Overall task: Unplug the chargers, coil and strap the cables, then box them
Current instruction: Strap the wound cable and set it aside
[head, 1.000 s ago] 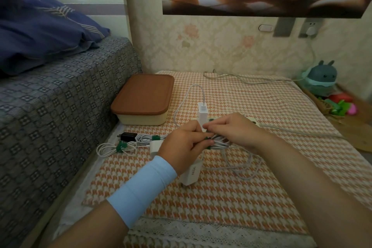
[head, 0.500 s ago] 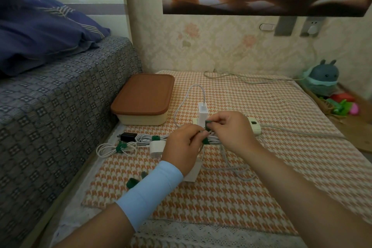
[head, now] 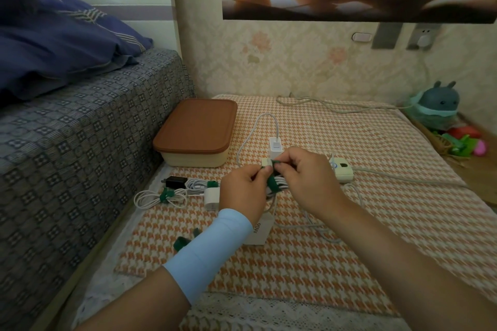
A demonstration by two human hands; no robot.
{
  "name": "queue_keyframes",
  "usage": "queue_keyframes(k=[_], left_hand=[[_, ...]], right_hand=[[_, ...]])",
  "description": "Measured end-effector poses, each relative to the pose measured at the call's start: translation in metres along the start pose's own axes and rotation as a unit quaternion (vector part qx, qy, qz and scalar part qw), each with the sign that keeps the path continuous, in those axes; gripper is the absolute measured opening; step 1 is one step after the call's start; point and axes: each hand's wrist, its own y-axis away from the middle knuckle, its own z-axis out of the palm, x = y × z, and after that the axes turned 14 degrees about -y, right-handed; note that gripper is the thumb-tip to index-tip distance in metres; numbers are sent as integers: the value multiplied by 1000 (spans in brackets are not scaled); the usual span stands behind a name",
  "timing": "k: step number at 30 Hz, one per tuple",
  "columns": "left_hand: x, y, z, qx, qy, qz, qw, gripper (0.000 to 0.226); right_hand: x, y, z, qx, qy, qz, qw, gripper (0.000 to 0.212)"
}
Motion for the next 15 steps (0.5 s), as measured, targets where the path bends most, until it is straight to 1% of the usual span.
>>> queue_keyframes(k=[3, 6, 9, 11, 13, 15], left_hand=[[1, -3, -4, -21, 0, -34, 999, 45], [3, -8, -6, -49, -36, -30, 998, 51], [8, -8, -6, -71, -81, 6, 994, 51], [13, -5, -4, -86, -124, 34, 988, 49], [18, -2, -2, -88, -169, 71, 979, 40], [24, 0, -1, -82, -221, 124, 964, 33]], right_hand=[[-3, -2, 9, 37, -3, 116, 993, 23], [-8, -4, 10, 21, 2, 178, 984, 26], [-15, -11, -2, -38, -45, 283, 957, 26], [-18, -13, -9, -92, -38, 341, 935, 33], [-19, -14, -13, -118, -5, 356, 927, 39], [-14, -15, -14, -107, 2, 357, 928, 35]])
